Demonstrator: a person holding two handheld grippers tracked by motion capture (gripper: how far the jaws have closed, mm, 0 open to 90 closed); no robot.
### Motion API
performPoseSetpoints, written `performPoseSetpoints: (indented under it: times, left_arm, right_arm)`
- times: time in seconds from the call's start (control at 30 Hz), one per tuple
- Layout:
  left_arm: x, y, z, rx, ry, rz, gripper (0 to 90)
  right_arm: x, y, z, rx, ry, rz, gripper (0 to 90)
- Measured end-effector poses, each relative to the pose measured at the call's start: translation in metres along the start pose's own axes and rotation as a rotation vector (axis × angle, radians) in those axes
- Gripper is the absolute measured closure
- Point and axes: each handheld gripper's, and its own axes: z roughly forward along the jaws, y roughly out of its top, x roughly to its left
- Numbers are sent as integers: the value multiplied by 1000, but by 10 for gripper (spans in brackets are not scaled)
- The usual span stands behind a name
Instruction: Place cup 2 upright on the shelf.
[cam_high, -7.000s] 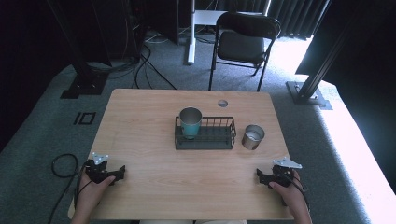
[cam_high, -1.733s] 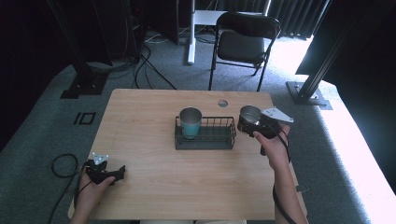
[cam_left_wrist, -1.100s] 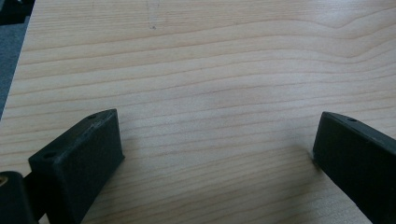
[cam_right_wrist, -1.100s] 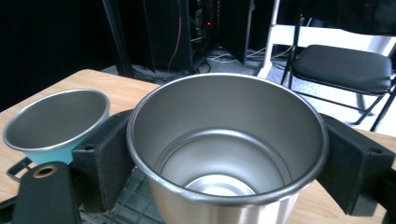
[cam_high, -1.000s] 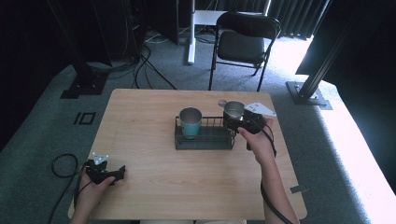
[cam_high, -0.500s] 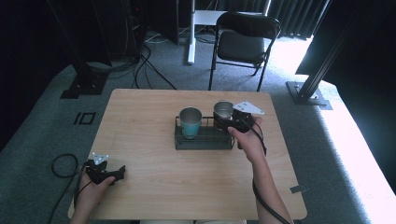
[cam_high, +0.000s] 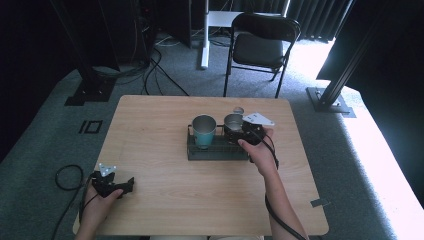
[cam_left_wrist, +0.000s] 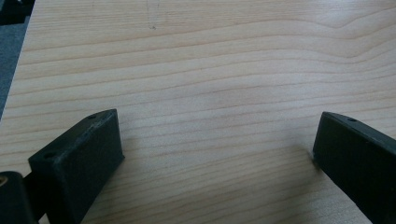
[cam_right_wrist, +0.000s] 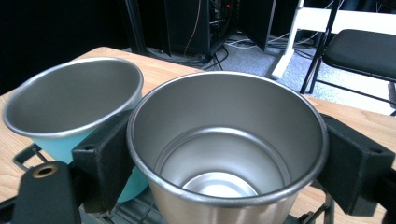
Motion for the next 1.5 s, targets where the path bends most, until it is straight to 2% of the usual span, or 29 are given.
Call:
performPoseSetpoints:
  times: [0.13, 0.23, 0.8, 1.03, 1.13, 1.17, 1.3, 1.5]
  left_arm:
    - [0, 0, 0, 0, 0, 0, 22]
    - [0, 0, 0, 0, 0, 0, 22]
    - [0, 0, 0, 0, 0, 0, 22]
    - [0, 0, 0, 0, 0, 0, 22]
    - [0, 0, 0, 0, 0, 0, 22]
    - [0, 0, 0, 0, 0, 0, 22]
    - [0, 0, 0, 0, 0, 0, 22]
    - [0, 0, 0, 0, 0, 0, 22]
  right_arm:
    - [1, -5, 4, 13, 3, 6, 142]
    - [3, -12, 9, 32, 5, -9, 141]
    - [5, -31, 17, 64, 2, 12, 142]
    - [6, -35, 17, 59, 1, 3, 142]
    - [5, -35, 16, 63, 14, -2, 139]
    - [5, -34, 15, 69, 30, 0, 136]
    - [4, -35, 10, 60, 18, 12, 116]
    - [2, -35, 2, 54, 32, 9, 115]
